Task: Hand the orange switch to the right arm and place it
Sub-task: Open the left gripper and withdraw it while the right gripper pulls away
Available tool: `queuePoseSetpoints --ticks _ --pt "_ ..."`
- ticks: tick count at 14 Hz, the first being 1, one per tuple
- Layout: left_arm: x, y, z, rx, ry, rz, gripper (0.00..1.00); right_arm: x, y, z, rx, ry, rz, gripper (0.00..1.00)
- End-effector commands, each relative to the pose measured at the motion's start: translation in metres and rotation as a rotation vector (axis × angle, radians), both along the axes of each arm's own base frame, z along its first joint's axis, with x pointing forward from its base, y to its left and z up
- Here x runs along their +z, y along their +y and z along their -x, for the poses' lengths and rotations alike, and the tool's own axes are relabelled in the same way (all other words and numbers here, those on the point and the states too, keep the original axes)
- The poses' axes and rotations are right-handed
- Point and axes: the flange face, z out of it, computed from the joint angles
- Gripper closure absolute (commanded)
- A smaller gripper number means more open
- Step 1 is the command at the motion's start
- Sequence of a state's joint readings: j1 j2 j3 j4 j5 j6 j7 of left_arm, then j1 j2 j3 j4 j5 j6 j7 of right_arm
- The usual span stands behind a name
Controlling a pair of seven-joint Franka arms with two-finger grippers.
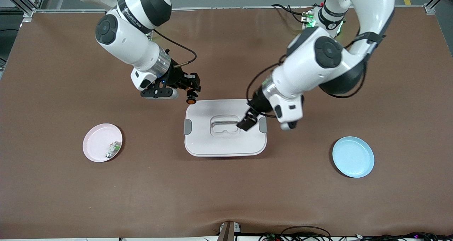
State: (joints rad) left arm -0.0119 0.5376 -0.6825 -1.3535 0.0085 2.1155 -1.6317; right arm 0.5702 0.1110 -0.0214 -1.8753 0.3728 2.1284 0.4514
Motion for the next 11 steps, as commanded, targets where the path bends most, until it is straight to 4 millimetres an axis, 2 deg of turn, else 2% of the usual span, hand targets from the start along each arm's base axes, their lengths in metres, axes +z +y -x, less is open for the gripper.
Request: queuePoseSetpoints --ticks 1,4,5,8,11 --pt "0.003 0.062 -0.027 -0.041 -0.050 -0.051 0.00 0.002 -0.027 -0.006 0.134 -0.029 0.079 0.98" --pt "-0.005 0.131 -0.052 -0.129 -0.122 -0.205 0.00 -0.005 -0.069 -0.020 0.315 -0.040 0.151 0.99" --pt "-0.007 0.160 -0.062 -0.143 -0.141 -0.252 0.00 -0.009 -0.089 -0.026 0.377 -0.039 0.164 0.99" --pt "-0.007 0.229 -0.078 -0.250 -0.186 -0.309 0.00 -0.014 -0.164 -0.053 0.562 -0.092 0.155 0.99" --pt "-0.001 0.301 -0.079 -0.402 -0.188 -0.407 0.00 -0.024 -0.228 -0.072 0.708 -0.139 0.199 0.99"
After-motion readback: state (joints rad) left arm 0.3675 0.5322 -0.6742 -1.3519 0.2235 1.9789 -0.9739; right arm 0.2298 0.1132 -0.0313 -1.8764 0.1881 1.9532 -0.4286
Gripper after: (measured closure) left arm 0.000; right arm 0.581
